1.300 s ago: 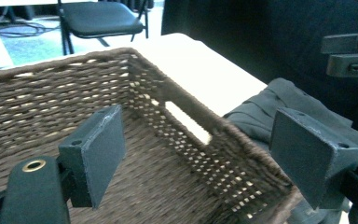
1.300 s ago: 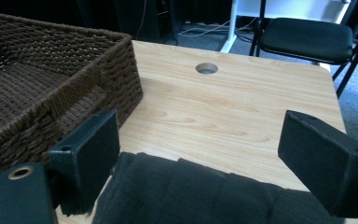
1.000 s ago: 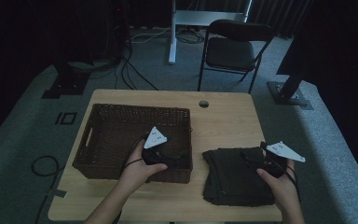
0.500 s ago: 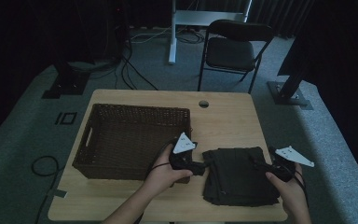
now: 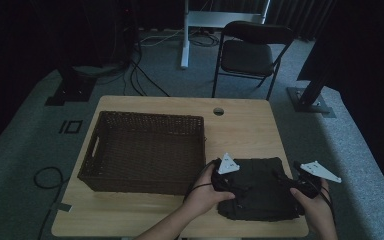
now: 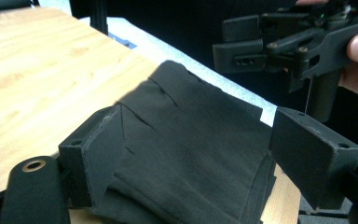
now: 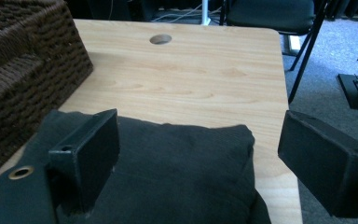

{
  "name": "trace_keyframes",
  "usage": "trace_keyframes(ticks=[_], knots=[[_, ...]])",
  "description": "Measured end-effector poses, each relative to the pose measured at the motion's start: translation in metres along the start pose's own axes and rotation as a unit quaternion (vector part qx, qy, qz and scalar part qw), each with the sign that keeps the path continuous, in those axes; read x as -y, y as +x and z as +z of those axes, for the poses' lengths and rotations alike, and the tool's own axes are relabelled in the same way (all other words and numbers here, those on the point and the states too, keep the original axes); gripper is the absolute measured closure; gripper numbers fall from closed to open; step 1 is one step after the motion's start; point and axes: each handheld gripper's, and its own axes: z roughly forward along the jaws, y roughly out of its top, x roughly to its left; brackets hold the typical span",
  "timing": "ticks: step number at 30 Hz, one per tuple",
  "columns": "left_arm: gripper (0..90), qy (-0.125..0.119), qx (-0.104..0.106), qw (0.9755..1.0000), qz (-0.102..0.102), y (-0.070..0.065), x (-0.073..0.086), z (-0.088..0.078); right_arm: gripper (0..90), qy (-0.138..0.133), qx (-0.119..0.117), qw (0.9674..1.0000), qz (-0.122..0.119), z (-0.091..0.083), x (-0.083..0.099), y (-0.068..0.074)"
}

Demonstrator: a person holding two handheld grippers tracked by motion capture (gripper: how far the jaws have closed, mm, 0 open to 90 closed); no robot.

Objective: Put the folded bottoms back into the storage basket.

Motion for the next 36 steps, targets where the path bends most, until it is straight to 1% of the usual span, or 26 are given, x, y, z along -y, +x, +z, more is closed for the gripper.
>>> trace_keyframes(ticks=[1, 2, 3, 4, 5, 6, 8, 9, 10, 11, 12, 13, 14, 15, 17, 18, 20, 22, 23, 25, 27, 29, 32, 34, 35, 36], knots=[[19.0, 0.004, -0.002, 1.0, -0.003, -0.001, 0.003, 0.004, 12.4, 0.002, 0.001, 1.0, 0.0, 0.0, 0.001, -0.001], [19.0, 0.004, -0.002, 1.0, -0.003, -0.001, 0.003, 0.004, 12.4, 0.002, 0.001, 1.0, 0.0, 0.0, 0.001, -0.001], [19.0, 0.007, -0.003, 0.9999, -0.008, -0.002, 0.006, 0.007, 12.4, 0.004, 0.003, 1.0, -0.001, 0.0, 0.003, -0.003], [19.0, 0.009, -0.013, 0.9999, -0.008, -0.002, 0.01, 0.011, 12.4, 0.008, 0.006, 1.0, 0.001, 0.001, 0.006, -0.006], [19.0, 0.009, -0.013, 0.9999, -0.008, -0.002, 0.01, 0.011, 12.4, 0.008, 0.006, 1.0, 0.001, 0.001, 0.006, -0.006], [19.0, 0.009, -0.023, 0.9997, -0.005, -0.002, 0.014, 0.014, 12.4, 0.012, 0.009, 0.9999, 0.004, 0.002, 0.01, -0.009], [19.0, 0.01, -0.026, 0.9996, -0.007, -0.002, 0.016, 0.015, 12.4, 0.016, 0.011, 0.9998, 0.004, 0.004, 0.013, -0.012], [19.0, 0.012, -0.033, 0.9993, -0.016, -0.002, 0.021, 0.018, 12.4, 0.017, 0.012, 0.9998, 0.007, 0.006, 0.015, -0.013], [19.0, 0.015, -0.036, 0.9991, -0.019, -0.003, 0.023, 0.019, 12.4, 0.021, 0.012, 0.9997, 0.006, 0.007, 0.017, -0.013], [19.0, 0.024, -0.043, 0.9986, -0.021, -0.003, 0.025, 0.02, 12.5, 0.025, 0.013, 0.9996, 0.006, 0.009, 0.019, -0.014], [19.0, 0.024, -0.043, 0.9986, -0.021, -0.003, 0.025, 0.02, 12.5, 0.025, 0.013, 0.9996, 0.006, 0.009, 0.019, -0.014], [19.0, 0.025, -0.055, 0.9978, -0.029, -0.003, 0.028, 0.022, 12.5, 0.027, 0.014, 0.9995, 0.007, 0.011, 0.021, -0.015], [19.0, 0.026, -0.065, 0.9972, -0.027, -0.003, 0.031, 0.024, 12.4, 0.031, 0.016, 0.9994, 0.007, 0.013, 0.023, -0.016], [19.0, 0.027, -0.069, 0.9969, -0.025, -0.002, 0.033, 0.025, 12.4, 0.034, 0.019, 0.9992, 0.006, 0.015, 0.026, -0.017], [19.0, 0.03, -0.071, 0.9963, -0.039, -0.003, 0.037, 0.028, 13.1, 0.04, 0.025, 0.9989, 0.005, 0.018, 0.029, -0.019], [19.0, 0.033, -0.072, 0.9959, -0.043, -0.003, 0.04, 0.029, 13.1, 0.044, 0.027, 0.9986, 0.004, 0.02, 0.031, -0.02], [19.0, 0.034, -0.078, 0.9954, -0.044, -0.006, 0.044, 0.033, 13.1, 0.052, 0.03, 0.9982, 0.005, 0.024, 0.035, -0.023], [17.7, 0.036, -0.079, 0.995, -0.049, -0.006, 0.049, 0.037, 13.1, 0.059, 0.035, 0.9976, 0.008, 0.027, 0.04, -0.026], [16.9, 0.037, -0.083, 0.9948, -0.045, -0.006, 0.051, 0.038, 13.1, 0.064, 0.038, 0.9972, 0.008, 0.028, 0.042, -0.027], [16.9, 0.035, -0.086, 0.9946, -0.048, -0.005, 0.053, 0.039, 13.1, 0.071, 0.04, 0.9966, 0.007, 0.031, 0.045, -0.029], [16.9, 0.033, -0.095, 0.9937, -0.05, -0.004, 0.056, 0.04, 13.1, 0.082, 0.044, 0.9957, 0.003, 0.035, 0.05, -0.031], [16.9, 0.036, -0.101, 0.993, -0.05, -0.004, 0.06, 0.042, 12.7, 0.087, 0.042, 0.9953, 0.009, 0.037, 0.052, -0.033], [16.8, 0.037, -0.104, 0.9926, -0.049, -0.004, 0.063, 0.044, 12.7, 0.09, 0.033, 0.9953, 0.014, 0.039, 0.055, -0.033], [16.8, 0.037, -0.109, 0.992, -0.051, -0.002, 0.064, 0.046, 12.8, 0.095, 0.024, 0.9951, 0.013, 0.041, 0.056, -0.032], [16.7, 0.037, -0.109, 0.992, -0.051, -0.002, 0.064, 0.046, 12.8, 0.095, 0.024, 0.9951, 0.013, 0.041, 0.056, -0.032], [16.7, 0.039, -0.112, 0.9911, -0.061, 0.002, 0.066, 0.047, 12.8, 0.098, 0.02, 0.9949, 0.012, 0.042, 0.056, -0.031]])
